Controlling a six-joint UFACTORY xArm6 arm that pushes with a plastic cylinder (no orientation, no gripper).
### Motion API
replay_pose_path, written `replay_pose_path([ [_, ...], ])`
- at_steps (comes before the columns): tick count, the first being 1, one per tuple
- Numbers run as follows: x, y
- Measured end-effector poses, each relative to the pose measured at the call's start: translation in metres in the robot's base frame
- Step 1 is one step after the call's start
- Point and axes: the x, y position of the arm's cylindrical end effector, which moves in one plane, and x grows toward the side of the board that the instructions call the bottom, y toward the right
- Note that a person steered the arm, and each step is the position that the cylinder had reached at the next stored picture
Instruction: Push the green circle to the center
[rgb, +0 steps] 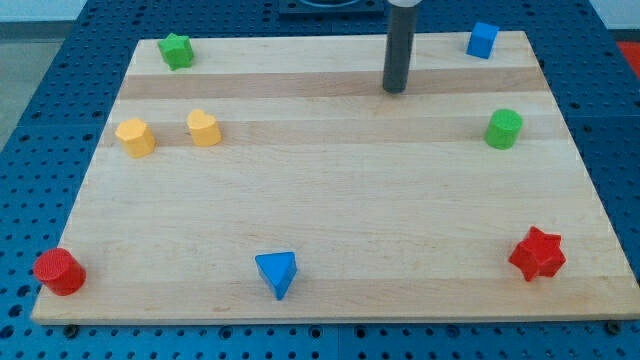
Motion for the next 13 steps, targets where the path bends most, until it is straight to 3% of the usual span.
replay_pose_path([
  [3,0.012,0.103],
  [5,0.023,0.139],
  [13,0.069,0.145],
])
